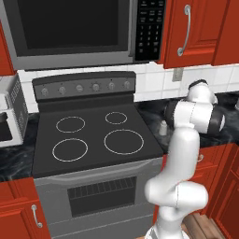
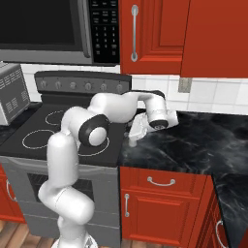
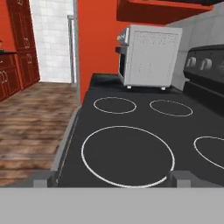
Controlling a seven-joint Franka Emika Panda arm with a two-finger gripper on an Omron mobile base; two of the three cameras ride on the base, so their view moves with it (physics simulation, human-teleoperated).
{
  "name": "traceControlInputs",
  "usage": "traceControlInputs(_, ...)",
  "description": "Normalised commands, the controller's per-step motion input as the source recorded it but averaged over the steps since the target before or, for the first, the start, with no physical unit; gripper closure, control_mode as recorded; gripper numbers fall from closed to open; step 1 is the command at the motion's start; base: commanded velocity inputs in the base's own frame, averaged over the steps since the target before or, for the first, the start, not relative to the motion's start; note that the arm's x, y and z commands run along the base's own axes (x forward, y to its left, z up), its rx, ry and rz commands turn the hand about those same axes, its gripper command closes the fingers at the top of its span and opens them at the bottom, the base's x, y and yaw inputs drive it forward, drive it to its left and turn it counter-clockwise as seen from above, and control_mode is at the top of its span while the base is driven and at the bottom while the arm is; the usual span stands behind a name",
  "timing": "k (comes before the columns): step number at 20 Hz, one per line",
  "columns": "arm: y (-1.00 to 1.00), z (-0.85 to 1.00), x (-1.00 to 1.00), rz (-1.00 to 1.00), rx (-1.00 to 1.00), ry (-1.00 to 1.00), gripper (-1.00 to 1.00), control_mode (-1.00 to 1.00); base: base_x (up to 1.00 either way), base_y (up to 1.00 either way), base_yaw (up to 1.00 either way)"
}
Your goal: Take 2 condiments from the cabinet and move them on the counter near the stove.Make sure the condiments are lined up with each other, next to each other.
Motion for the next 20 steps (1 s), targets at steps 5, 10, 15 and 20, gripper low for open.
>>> traceControlInputs(5,0.62,0.38,-0.77,-0.03,0.0,0.0,-1.0,-1.0,0.0,0.0,0.0)
traceControlInputs(10,0.82,0.2,-0.65,-0.18,0.0,0.06,-1.0,-1.0,0.0,0.0,0.0)
traceControlInputs(15,0.74,0.18,-0.62,-0.31,0.0,0.09,-1.0,-1.0,0.0,0.0,0.0)
traceControlInputs(20,0.61,0.26,-0.57,-0.34,0.0,0.15,-1.0,-1.0,0.0,0.0,0.0)
